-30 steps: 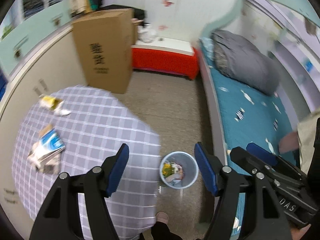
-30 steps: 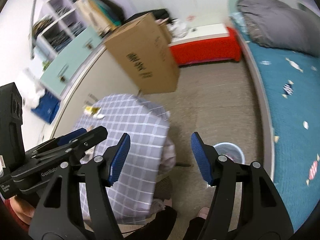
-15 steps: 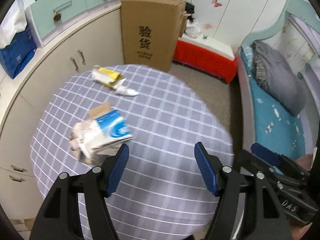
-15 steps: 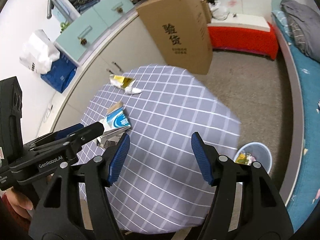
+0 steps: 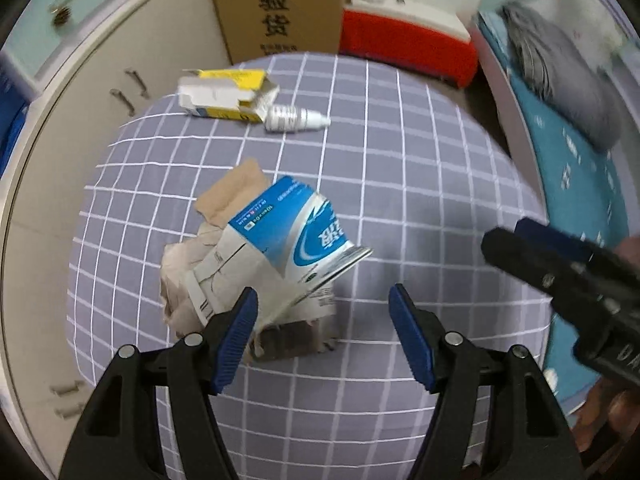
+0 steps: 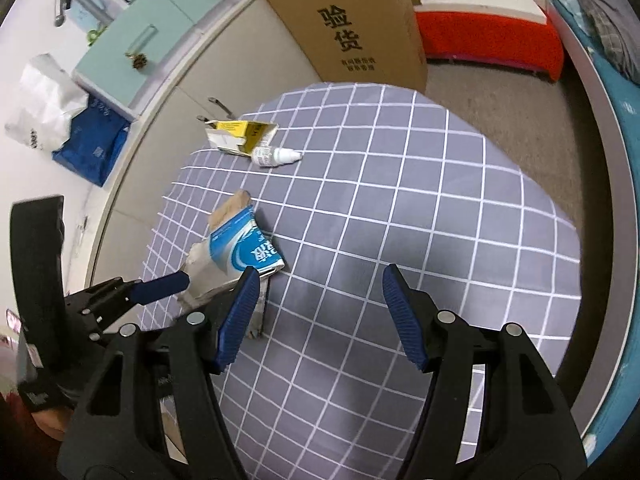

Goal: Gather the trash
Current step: 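Move both open tools back to the trash on the table, then grasp the blue tissue box with the left tool while the right tool grasps the white dropper bottle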

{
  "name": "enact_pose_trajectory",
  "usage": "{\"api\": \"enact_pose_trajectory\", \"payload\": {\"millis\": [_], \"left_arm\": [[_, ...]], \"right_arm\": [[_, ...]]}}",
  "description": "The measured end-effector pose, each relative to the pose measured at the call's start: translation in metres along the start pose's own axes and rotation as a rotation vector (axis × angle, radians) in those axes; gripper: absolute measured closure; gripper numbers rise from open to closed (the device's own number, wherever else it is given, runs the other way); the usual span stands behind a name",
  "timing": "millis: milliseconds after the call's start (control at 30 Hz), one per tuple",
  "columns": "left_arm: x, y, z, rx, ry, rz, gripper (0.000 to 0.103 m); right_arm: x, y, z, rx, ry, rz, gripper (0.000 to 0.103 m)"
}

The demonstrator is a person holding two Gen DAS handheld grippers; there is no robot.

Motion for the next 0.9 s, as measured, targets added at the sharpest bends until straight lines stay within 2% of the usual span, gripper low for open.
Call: {"api": "enact_pose_trajectory", "payload": {"millis": [200,300,367,400,433,533,633,800,900], "left_arm": [[0.021,0.002,-0.004,0.128,-0.031,-0.038,0.038],[0.031,0.006,-0.005,0.185,-0.05,-0.052,0.053],[0.033,0.004,-0.006,0.202,-0.048,-0.071,0.07],[0.033,0.002,-0.007,0.179,-0.052,-0.039,0.085],[0.03,-0.001,-0.009,0.152,-0.039,-0.02,0.092],[0.011,-0.019,-0.021,0.083,0.034,-0.022,0.098],[-0.013,-0.041,-0.034,-0.032,0.106,0.047,0.099],[-0.044,-0.083,-0.053,-0.181,0.208,0.077,0.099],[-0.052,-0.101,-0.062,-0.219,0.242,0.07,0.099]], "right_arm": [[0.013,0.006,-0.002,0.046,-0.006,0.031,0.04],[0.015,0.006,-0.005,0.056,-0.001,0.043,0.04],[0.014,0.005,-0.008,0.058,0.003,0.05,0.04],[0.014,0.004,-0.01,0.056,0.007,0.054,0.04],[0.014,0.003,-0.012,0.055,0.011,0.057,0.04],[0.013,-0.003,-0.018,0.043,0.024,0.058,0.04],[0.018,-0.014,-0.026,0.013,0.027,0.061,0.04],[0.033,-0.034,-0.036,-0.035,0.018,0.052,0.04],[0.045,-0.049,-0.046,-0.077,0.016,0.049,0.04]]}}
Point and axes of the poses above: each gripper's, at about its wrist camera, not at the fingertips, and x roughly the way its jaws point, y to its right, z to its underside, the point moved 9 cm from there along x, roughly the way its jaws point, and after that the axes turned 9 degrees about x, right-handed, at the moved point
